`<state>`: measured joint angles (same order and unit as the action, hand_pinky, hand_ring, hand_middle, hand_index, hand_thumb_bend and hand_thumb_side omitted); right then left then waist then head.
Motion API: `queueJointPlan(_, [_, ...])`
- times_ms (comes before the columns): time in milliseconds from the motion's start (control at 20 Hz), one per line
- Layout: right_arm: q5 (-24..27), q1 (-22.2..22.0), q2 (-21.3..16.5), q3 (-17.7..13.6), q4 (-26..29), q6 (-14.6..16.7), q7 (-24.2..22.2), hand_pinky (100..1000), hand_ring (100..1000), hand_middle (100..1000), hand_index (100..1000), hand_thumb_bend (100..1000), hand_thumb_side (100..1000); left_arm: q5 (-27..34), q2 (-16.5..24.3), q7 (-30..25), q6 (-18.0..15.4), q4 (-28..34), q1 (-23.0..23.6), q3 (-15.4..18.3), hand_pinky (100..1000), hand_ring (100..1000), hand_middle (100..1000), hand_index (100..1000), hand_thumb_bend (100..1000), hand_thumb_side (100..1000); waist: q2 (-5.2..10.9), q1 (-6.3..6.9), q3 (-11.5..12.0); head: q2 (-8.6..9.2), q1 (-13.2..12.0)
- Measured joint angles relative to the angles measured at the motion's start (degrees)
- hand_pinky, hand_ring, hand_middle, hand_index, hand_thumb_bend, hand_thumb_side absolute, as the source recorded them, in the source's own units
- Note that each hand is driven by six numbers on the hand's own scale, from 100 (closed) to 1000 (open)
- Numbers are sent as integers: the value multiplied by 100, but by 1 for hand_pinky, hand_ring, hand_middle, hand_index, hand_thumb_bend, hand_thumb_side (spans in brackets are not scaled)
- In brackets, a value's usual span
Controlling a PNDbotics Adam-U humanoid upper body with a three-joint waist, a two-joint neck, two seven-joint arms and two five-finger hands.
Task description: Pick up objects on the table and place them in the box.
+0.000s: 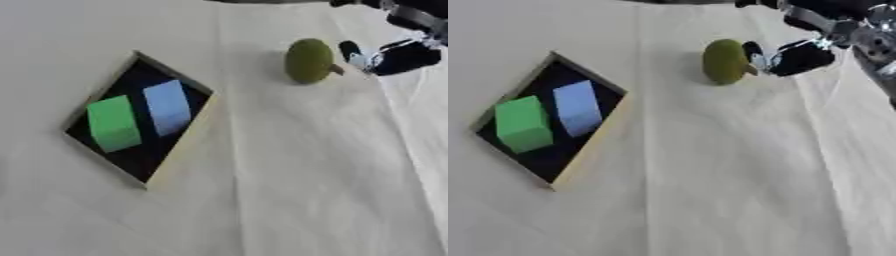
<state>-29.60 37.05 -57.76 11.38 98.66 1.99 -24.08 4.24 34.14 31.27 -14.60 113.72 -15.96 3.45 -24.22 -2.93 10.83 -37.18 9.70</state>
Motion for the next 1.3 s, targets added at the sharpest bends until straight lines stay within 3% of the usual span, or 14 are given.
queueJointPlan(250, [-132,212,34,86,-402,159,-158,961,1000,877,926,213,394,11,0,-31,28,0,-20,-4,766,800,775,809,281,762,-18,23,6,-5,5])
queueJointPlan(700, [-165,449,218,288,-791,368,-385,971,1000,900,949,323,367,27,0,-54,47,0,-31,-11,766,800,775,810,280,765,-23,28,25,-10,31])
queueJointPlan(1150, [-489,850,580,390,-1501,439,-437,971,1000,899,952,349,337,46,0,-76,60,0,-69,-38,765,800,775,809,277,769,-82,28,57,-10,45])
queueJointPlan(1300, [-625,964,709,387,-1789,443,-375,967,1000,894,950,319,340,52,-1,-82,59,0,-72,-39,765,800,775,809,274,772,-104,28,75,-10,47])
